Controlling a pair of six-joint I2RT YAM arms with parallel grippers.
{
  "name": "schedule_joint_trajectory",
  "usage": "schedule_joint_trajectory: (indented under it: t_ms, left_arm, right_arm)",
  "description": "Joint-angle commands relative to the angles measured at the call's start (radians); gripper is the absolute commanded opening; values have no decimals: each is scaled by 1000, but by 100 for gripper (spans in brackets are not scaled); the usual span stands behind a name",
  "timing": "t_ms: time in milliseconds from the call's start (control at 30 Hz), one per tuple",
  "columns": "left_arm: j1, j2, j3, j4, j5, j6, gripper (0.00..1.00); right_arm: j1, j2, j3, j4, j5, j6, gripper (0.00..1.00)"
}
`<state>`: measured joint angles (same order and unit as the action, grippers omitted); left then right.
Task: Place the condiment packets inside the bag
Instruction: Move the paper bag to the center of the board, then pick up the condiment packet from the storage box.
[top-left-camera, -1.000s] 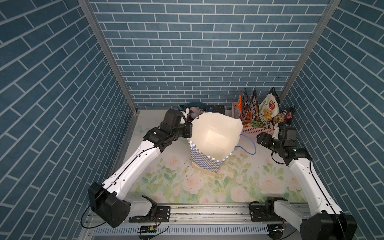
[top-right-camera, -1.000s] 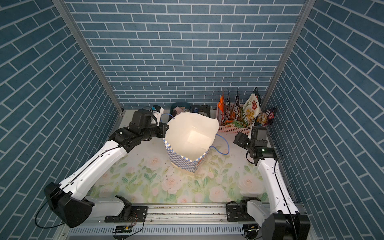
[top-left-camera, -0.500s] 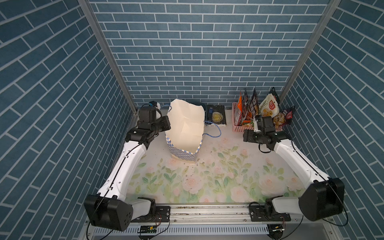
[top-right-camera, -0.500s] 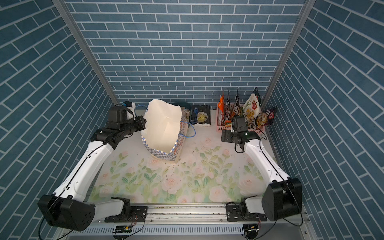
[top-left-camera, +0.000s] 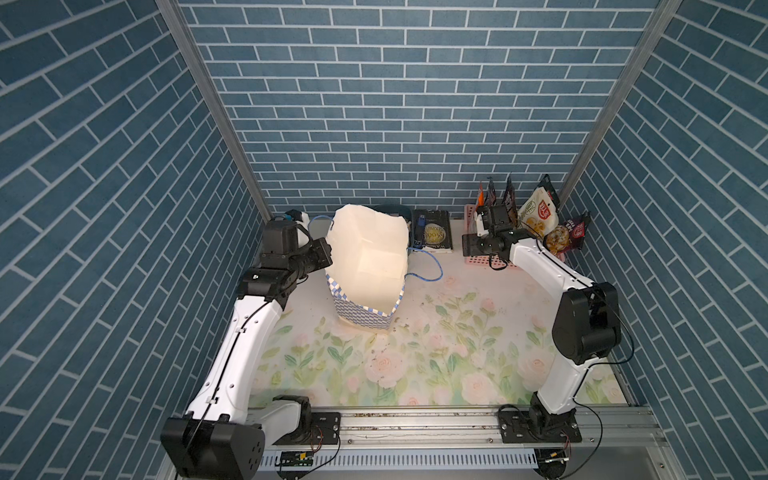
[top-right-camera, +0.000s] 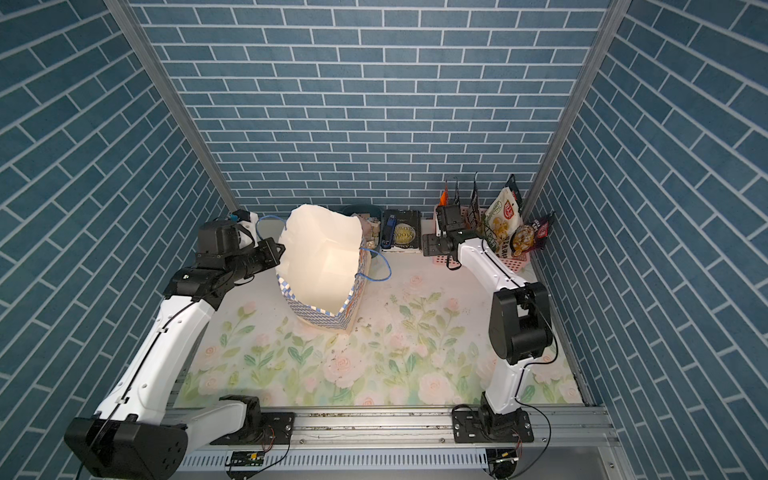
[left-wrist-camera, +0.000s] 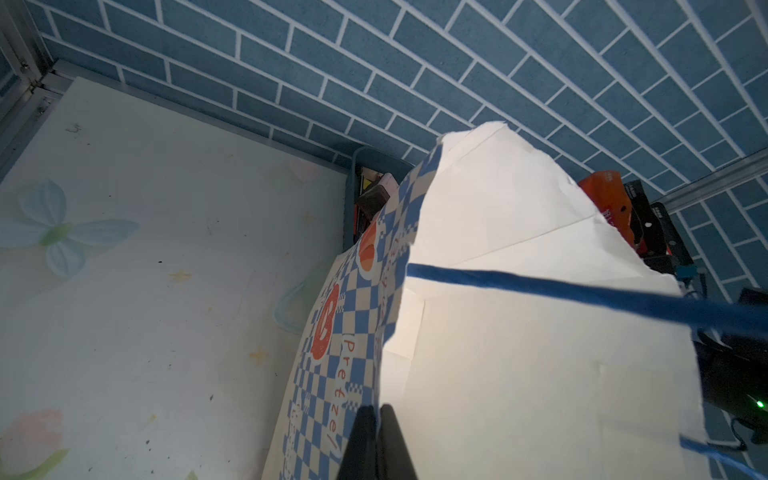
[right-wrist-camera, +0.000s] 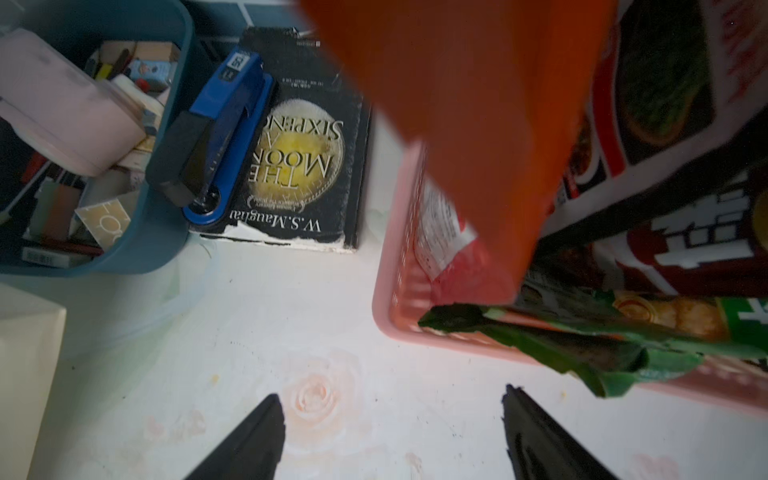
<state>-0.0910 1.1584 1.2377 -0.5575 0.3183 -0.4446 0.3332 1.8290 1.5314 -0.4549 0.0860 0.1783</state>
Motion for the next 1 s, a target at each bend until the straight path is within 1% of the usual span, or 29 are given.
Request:
schedule_joint_trajectory:
  t_ms: [0,67,167,267,467,667,833,967]
  left_arm:
    - [4,-29,21,-48,91,-14,0]
    - [4,-43,-14,-11,151,-63,0]
    - [4,-71,-115,111,228,-165,0]
    - [4,-91,-198,192,238,-222,0]
    - [4,-118,-275,258,207,-214,0]
    - [4,-119,-303,292,238,-193,0]
    - [4,-127,-282,280,242,-175,0]
    - [4,-134,-277,277,242,-178,0]
  right_arm:
    - [-3,-28,16,23,26,16,84]
    - [-5,-41,6,30,24,17,83]
    - [-9,-44,7,19,34,18,82]
    - [-18,-59,1,13,43,27,82]
    - [-43,-116,13,21,22,27,80]
    - [-65,-131,40,55,4,19,79]
    - [-65,-78,126,79,-5,16,77]
    - [-65,4,210,121,-10,30,73]
